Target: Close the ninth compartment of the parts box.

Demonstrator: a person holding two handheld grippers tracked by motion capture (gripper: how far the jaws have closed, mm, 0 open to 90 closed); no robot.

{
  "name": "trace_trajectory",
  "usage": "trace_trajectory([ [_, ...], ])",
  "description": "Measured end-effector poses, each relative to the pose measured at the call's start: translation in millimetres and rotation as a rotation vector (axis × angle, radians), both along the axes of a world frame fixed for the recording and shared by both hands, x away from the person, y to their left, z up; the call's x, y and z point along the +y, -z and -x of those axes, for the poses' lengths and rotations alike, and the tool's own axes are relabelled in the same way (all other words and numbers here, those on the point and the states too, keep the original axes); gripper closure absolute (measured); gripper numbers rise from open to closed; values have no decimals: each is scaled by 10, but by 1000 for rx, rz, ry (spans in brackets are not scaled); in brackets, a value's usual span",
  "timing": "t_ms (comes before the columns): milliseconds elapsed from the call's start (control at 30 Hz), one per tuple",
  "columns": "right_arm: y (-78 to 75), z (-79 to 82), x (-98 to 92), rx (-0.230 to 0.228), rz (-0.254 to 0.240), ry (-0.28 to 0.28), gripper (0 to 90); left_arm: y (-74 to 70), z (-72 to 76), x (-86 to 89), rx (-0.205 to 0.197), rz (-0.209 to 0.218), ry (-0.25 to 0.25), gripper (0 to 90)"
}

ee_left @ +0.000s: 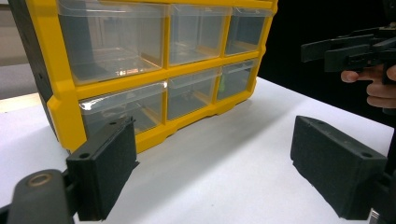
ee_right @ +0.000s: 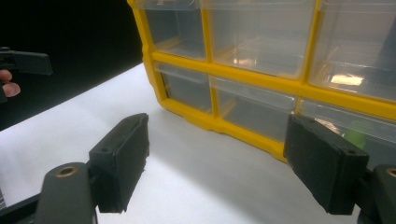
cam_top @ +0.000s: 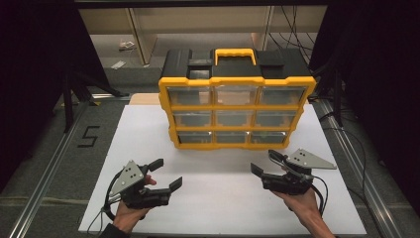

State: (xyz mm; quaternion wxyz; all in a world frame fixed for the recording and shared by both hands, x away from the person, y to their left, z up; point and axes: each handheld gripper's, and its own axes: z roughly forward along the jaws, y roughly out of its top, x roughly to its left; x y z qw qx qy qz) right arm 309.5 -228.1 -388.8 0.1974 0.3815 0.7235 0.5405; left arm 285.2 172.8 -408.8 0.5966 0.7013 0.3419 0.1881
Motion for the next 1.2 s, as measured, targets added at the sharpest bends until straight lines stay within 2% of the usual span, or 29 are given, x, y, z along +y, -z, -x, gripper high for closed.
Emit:
trace_trajectory([
  [200,9,75,-38,-25,-21,13,233,0,-3,0,-1,1,2,146],
  [433,35,179,-45,-43,-17,14,213,-2,0,5,-3,1,0,145],
  [700,86,263,-37,-34,-5,-3,187,-1,-2,6,-3,3,2,145],
  [967,124,323,-92,-28,7,11,184,-2,-1,6,-4,2,1,145],
  [1200,113,394,-128,-42,2,27,181,-3,1,21,-4,8,-4,145],
])
